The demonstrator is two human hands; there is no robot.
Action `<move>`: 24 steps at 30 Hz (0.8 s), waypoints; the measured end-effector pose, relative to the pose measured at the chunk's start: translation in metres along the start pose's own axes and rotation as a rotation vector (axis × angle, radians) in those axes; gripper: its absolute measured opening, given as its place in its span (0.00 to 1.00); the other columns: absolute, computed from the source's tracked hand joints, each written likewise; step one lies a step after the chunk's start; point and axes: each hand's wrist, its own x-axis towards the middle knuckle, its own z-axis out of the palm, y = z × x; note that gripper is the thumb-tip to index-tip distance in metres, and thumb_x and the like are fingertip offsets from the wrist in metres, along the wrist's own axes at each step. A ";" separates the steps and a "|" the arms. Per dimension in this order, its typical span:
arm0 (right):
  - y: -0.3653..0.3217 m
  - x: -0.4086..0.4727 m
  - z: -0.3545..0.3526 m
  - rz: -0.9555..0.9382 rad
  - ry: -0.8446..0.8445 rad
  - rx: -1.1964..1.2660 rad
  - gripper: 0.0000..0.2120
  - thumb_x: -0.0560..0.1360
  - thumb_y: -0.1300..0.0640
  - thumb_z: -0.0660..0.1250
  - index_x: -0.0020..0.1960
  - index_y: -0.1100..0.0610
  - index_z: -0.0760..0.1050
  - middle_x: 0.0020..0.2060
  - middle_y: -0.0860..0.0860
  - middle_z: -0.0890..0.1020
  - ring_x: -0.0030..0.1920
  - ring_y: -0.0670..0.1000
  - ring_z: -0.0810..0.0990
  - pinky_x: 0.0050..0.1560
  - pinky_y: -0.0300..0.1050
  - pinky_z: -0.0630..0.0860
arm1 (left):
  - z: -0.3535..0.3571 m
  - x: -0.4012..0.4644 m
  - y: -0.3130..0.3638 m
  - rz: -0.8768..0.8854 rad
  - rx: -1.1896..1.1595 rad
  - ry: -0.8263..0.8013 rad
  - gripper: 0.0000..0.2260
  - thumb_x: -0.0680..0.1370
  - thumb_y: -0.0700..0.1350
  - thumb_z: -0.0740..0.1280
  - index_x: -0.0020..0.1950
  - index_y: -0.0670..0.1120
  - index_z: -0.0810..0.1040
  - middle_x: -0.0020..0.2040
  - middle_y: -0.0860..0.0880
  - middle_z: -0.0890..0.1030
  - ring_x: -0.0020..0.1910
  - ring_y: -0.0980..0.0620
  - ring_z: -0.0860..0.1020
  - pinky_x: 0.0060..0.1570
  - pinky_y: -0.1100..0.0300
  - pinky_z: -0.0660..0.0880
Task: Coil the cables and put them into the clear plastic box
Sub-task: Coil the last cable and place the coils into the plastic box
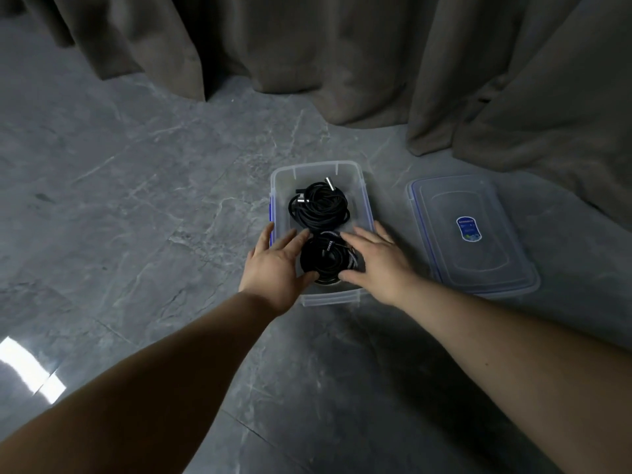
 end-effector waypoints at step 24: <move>0.209 -0.090 -0.062 0.467 0.060 0.019 0.45 0.73 0.38 0.67 0.78 0.50 0.44 0.78 0.57 0.45 0.77 0.59 0.49 0.74 0.51 0.54 | 0.104 0.035 0.224 -0.110 -0.346 -0.191 0.44 0.75 0.56 0.70 0.80 0.53 0.44 0.81 0.48 0.46 0.78 0.46 0.53 0.74 0.54 0.55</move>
